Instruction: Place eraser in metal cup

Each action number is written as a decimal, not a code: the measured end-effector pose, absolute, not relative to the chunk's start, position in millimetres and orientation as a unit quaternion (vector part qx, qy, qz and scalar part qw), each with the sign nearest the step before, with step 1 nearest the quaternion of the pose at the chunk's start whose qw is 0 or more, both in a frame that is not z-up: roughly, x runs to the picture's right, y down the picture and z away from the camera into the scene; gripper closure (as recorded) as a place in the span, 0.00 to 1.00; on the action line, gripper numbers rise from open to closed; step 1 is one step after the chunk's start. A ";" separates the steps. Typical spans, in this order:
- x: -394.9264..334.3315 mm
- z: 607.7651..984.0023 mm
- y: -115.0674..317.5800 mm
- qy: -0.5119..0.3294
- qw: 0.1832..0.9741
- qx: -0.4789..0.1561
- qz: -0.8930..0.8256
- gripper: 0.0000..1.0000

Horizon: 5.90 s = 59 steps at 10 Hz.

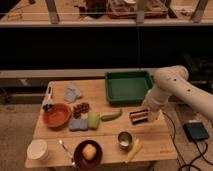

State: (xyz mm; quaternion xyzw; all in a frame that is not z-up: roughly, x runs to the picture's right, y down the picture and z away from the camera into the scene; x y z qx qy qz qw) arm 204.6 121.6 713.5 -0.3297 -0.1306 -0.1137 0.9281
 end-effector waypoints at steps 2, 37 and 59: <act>197.9 703.5 122.3 -0.137 0.925 -0.329 -0.130 1.00; 137.0 663.2 158.2 -0.164 0.908 -0.304 -0.237 1.00; 126.5 684.9 181.9 -0.153 0.908 -0.305 -0.243 1.00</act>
